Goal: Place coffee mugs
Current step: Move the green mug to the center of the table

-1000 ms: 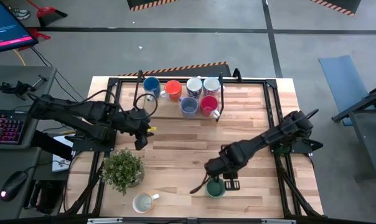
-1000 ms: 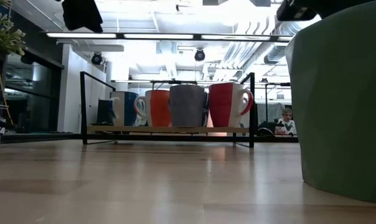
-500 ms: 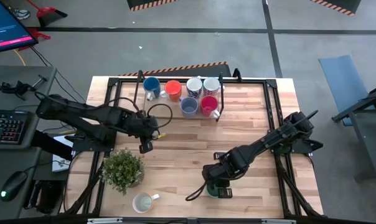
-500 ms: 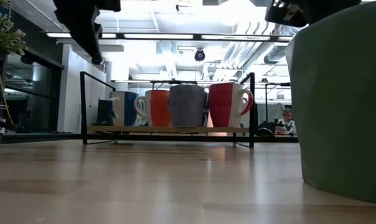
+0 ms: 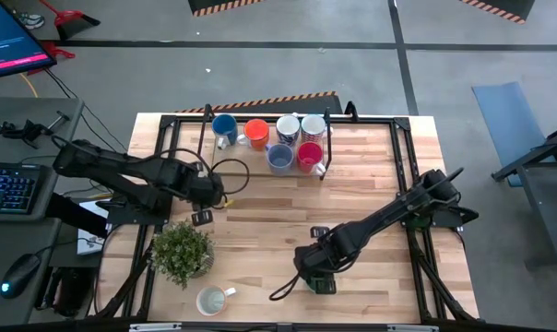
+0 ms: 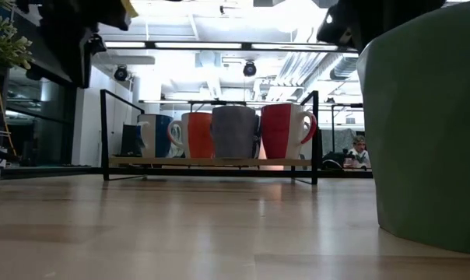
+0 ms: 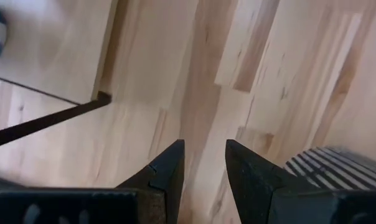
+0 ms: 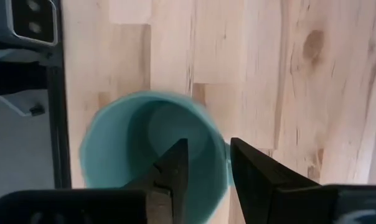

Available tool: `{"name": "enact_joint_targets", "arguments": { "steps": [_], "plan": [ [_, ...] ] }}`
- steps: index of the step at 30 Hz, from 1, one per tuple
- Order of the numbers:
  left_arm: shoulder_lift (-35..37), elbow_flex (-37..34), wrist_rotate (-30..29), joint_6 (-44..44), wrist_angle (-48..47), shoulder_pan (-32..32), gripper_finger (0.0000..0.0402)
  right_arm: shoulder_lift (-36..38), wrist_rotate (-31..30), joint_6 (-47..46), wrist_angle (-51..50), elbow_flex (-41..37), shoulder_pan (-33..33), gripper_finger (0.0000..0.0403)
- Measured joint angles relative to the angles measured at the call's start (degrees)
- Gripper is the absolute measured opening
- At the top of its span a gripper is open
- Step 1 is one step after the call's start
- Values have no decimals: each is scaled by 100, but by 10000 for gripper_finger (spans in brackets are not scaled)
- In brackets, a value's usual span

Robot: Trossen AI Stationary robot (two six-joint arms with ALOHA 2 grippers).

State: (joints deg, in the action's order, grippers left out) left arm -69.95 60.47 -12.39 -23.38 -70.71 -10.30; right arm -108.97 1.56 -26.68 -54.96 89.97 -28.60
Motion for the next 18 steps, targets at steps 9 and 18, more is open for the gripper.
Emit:
{"name": "enact_joint_targets", "arguments": {
  "steps": [9,18],
  "plan": [
    [0,0,-237,-200,-174,-184,108,-282,-155,13,-28,0,7,99],
    [0,0,-448,-435,-856,-361,108,-710,-72,13,-58,2,7,99]
  ]
}}
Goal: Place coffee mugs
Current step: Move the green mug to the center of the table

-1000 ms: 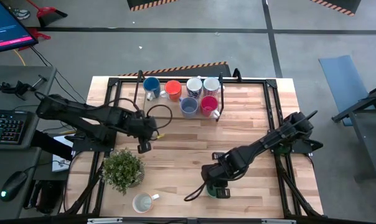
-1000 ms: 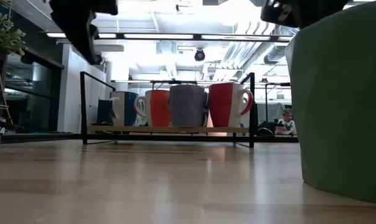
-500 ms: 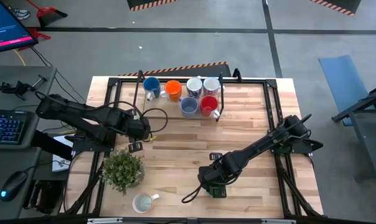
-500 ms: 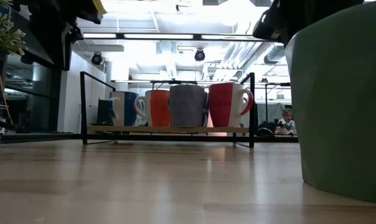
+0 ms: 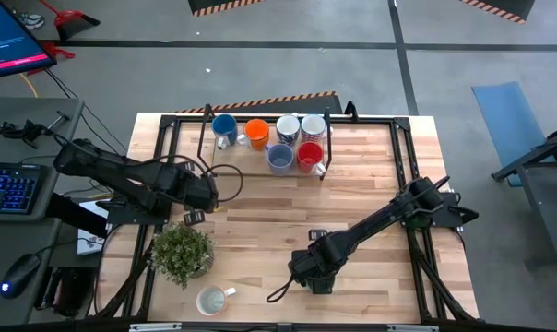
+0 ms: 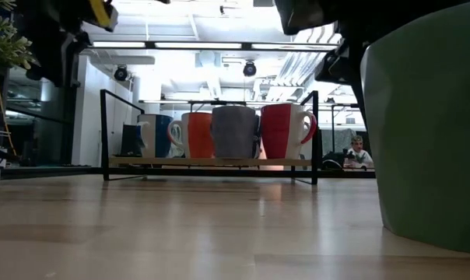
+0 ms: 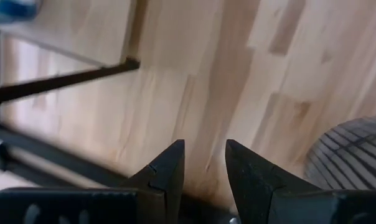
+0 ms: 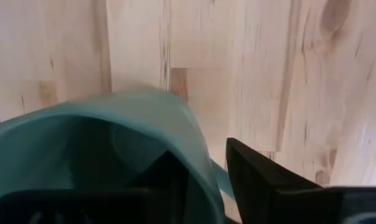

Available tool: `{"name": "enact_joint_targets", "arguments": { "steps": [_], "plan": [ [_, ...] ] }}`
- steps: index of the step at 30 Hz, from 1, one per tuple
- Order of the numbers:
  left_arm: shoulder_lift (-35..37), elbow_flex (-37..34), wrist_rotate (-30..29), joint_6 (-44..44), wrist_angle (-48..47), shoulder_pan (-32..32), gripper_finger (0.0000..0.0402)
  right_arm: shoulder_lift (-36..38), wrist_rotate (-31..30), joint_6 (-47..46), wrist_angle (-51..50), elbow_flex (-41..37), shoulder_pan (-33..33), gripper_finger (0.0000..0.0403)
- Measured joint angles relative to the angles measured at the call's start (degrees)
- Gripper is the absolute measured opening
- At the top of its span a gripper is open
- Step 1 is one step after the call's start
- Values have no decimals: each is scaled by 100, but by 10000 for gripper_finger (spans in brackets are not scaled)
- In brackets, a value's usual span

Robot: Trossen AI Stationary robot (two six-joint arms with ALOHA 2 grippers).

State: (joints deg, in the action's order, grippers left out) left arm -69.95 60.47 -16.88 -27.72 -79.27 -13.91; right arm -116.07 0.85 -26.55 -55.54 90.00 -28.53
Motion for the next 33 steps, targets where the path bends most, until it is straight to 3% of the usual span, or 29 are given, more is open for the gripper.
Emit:
{"name": "enact_joint_targets", "arguments": {
  "steps": [7,14,26,33],
  "plan": [
    [0,0,-199,-122,-616,-102,108,-9,-46,-20,-45,0,2,91],
    [12,-2,-535,-330,-1088,-118,108,-9,-97,142,-94,0,168,10],
    [480,-9,-650,-1092,-1071,-121,108,3,-408,886,76,45,1015,2],
    [804,-9,-962,-1240,-1075,-120,108,-11,-823,1733,331,814,1794,1]
  ]
}}
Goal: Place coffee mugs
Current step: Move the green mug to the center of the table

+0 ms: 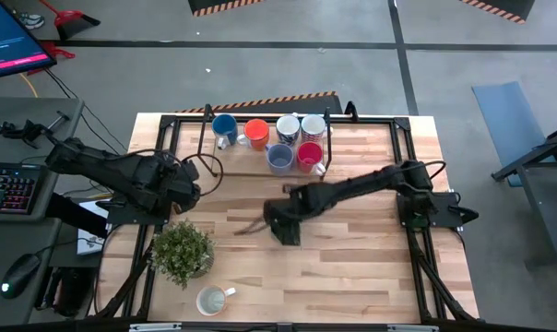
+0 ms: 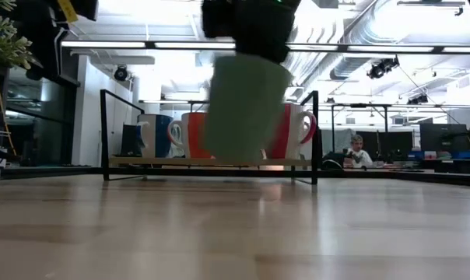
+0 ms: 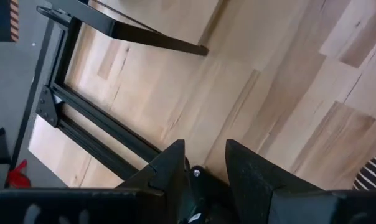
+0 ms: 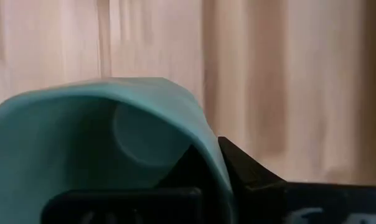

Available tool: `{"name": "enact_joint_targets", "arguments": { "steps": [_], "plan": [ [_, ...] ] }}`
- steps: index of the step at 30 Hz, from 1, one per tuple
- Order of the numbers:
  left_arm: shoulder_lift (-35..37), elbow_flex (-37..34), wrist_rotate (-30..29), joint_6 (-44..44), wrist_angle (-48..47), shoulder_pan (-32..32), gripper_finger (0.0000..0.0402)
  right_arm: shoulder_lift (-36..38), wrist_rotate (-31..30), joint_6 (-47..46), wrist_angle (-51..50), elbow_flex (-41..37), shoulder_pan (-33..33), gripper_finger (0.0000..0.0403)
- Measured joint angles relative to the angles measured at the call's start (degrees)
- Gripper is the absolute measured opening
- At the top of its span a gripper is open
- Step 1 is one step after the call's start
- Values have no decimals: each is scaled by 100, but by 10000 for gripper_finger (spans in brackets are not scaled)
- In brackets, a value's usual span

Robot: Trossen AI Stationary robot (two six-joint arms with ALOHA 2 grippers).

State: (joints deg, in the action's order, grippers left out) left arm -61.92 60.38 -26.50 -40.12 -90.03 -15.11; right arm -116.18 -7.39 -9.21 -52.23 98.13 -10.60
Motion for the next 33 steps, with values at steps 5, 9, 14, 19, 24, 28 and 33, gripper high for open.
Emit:
{"name": "enact_joint_targets", "arguments": {
  "steps": [5,9,14,19,24,28,33],
  "plan": [
    [66,0,-111,-31,7,-1,108,0,-115,504,267,853,602,1],
    [69,0,-131,-26,4,0,108,-131,10,765,481,1492,1111,0],
    [69,0,-305,-24,7,4,108,-670,224,1074,455,2483,1531,0],
    [69,1,-376,28,28,4,108,-1482,444,1183,-91,3680,1821,0],
    [66,2,-395,26,23,8,108,-1541,702,1038,-17,3261,2024,0],
    [64,2,-443,29,38,8,108,-1543,702,968,-388,3219,2067,0],
    [64,2,-596,33,33,6,108,-1541,865,926,-617,3217,1943,0]
  ]
}}
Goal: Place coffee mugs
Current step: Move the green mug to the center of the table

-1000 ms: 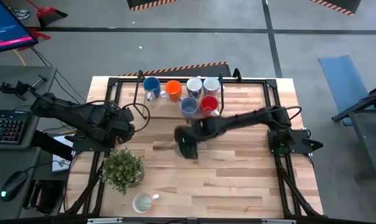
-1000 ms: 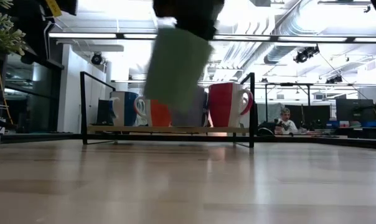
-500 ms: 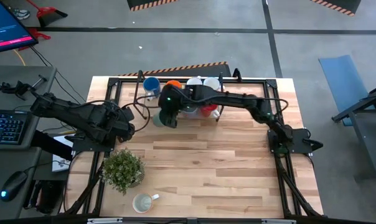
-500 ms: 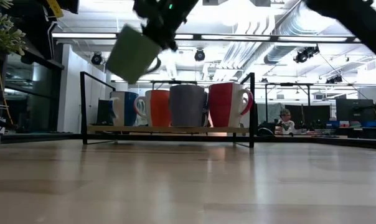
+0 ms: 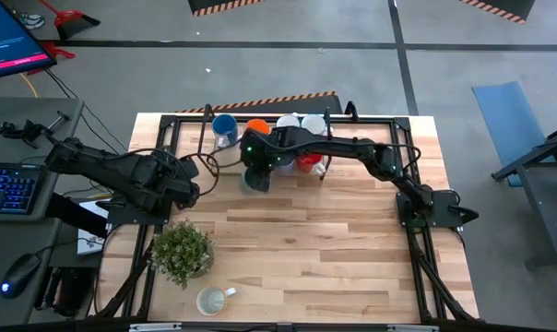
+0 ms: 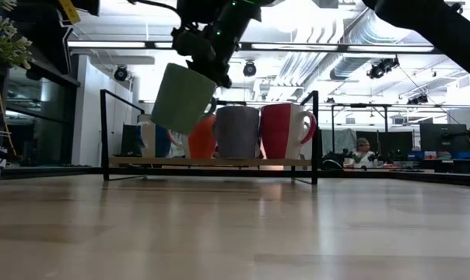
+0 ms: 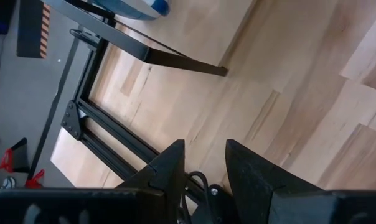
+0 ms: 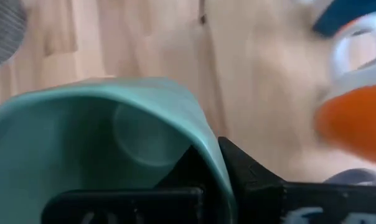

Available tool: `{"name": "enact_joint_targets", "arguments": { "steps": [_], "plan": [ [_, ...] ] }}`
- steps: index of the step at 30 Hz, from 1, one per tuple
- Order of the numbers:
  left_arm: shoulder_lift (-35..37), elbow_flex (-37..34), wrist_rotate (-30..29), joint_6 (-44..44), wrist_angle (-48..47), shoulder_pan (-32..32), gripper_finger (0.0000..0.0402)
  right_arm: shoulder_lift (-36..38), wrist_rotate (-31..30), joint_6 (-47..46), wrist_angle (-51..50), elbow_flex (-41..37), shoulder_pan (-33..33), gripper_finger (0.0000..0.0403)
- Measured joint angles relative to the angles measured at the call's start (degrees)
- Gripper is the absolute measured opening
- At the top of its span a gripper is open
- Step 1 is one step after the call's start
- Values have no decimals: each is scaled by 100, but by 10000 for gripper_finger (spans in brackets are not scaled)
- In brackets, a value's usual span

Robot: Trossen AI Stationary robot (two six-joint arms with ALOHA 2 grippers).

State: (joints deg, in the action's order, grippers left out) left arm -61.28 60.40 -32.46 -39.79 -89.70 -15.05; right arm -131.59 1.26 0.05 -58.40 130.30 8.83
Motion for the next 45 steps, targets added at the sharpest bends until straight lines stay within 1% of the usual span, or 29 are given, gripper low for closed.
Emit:
{"name": "enact_joint_targets", "arguments": {
  "steps": [4,7,11,22,29,36,40,45],
  "plan": [
    [0,0,-33,-2,-3,-2,108,-96,-100,200,49,-11,-175,0],
    [0,0,-97,-2,5,-2,108,-87,180,222,210,-10,-255,0],
    [0,0,-126,-2,5,-2,108,-87,291,101,129,-12,-361,0],
    [0,0,-122,-7,97,-2,108,-76,332,-24,389,-836,-665,0],
    [0,2,-124,-17,121,-2,108,-81,326,-168,470,-1301,-728,0],
    [0,2,-124,-15,114,-2,108,-85,281,-431,481,-1353,-729,1],
    [0,2,-124,-15,114,-2,108,-85,266,-663,497,-1353,-690,12],
    [0,2,-122,-13,133,-2,108,-79,262,-666,583,-1349,-686,44]
  ]
}}
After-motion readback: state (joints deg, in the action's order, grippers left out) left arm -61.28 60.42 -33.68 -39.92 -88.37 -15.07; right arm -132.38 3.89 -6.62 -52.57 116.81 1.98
